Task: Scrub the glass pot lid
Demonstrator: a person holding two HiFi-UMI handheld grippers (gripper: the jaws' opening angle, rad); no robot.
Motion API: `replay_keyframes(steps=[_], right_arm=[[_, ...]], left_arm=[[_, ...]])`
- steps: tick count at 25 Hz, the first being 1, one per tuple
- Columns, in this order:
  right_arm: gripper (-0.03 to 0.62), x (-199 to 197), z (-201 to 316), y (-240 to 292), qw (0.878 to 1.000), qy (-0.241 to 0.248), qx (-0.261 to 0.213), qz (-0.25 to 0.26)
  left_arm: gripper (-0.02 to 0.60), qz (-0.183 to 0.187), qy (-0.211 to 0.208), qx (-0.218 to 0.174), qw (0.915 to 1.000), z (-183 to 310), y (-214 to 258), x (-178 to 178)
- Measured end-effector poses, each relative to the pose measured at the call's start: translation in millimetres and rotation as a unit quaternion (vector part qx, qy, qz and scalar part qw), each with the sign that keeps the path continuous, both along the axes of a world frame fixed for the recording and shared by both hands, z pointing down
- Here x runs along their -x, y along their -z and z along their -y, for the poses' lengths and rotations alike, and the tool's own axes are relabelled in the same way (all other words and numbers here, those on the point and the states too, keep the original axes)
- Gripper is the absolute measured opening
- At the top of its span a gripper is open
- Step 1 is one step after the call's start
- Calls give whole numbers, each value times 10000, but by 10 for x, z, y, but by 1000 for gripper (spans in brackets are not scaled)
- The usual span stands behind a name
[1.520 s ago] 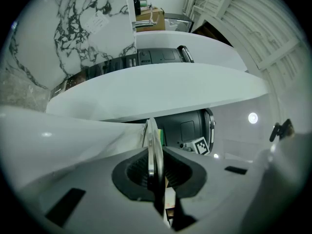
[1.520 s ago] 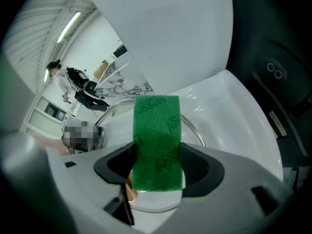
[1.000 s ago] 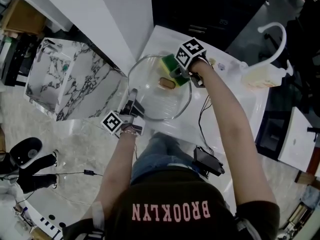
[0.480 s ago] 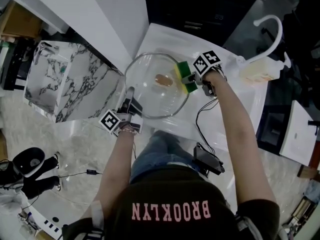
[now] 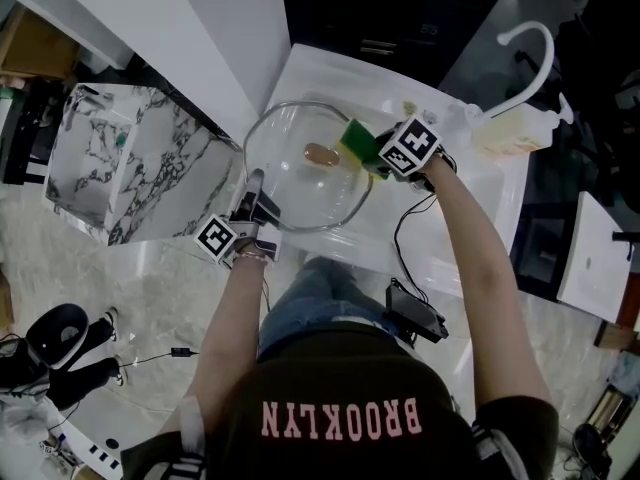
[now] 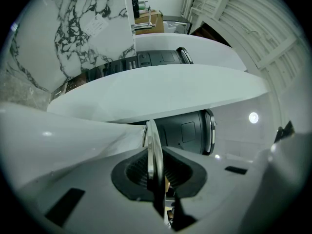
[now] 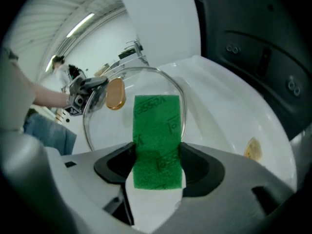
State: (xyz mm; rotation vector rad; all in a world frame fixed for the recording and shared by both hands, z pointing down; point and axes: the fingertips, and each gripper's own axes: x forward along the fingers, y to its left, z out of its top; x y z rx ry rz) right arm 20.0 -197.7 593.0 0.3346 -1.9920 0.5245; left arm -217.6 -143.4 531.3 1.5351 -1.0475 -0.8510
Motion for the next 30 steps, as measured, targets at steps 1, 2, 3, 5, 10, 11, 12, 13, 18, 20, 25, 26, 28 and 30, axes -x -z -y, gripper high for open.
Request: replay_keyframes(steps=[1,2,3,5,10,11,12,13,18,20,25,26,28,30], right_arm=[[275,13,12,27,9993,209,-286,-72],[275,20,28,38,9975,384,-552,-194],[275,25,45,35,9949,539,-782,-333],[275,53,67,7,9898,776,-1075,-522],[273,108,24,-32,9887,872,-1115,-486],[273,117,-4,-14,9878,923,-1150,-499],[273,126,-37,6,9867,976,-1188,-526],[273,130,-69,22,9856,1022,-1225,-562],[273,126,-225,40,9817,1191,-1315,-689],[273,136,-299,51,9811,1212,-1335,-701],[272,177,-535,92,9753,1415,-1500,-789],[272,189,-587,95,9740,1468,-1532,-798],[272,208,-687,99,9728,1519,-1561,-793],[272,224,-783,101,9726,1531,-1571,-771]], left_arm=[[23,-19,-2,-6,10000,-2,8,-4],[23,-33,-3,-8,10000,-7,12,-5],[22,-37,-4,-8,10000,-13,12,-6],[23,-23,-7,-6,10000,-17,7,-5],[21,8,-9,-2,10000,-9,-6,15],[23,22,-2,1,10000,-11,-11,22],[22,32,4,2,10000,-12,-14,23],[23,33,8,-1,10000,-11,-13,20],[23,9,4,-30,10000,-3,3,7],[23,7,1,-51,10000,-2,12,7],[23,52,3,-45,10000,-4,-5,16],[21,52,5,-41,10000,-6,-6,16],[23,56,6,-60,10000,-11,-3,17],[23,47,5,-84,10000,-11,8,14]])
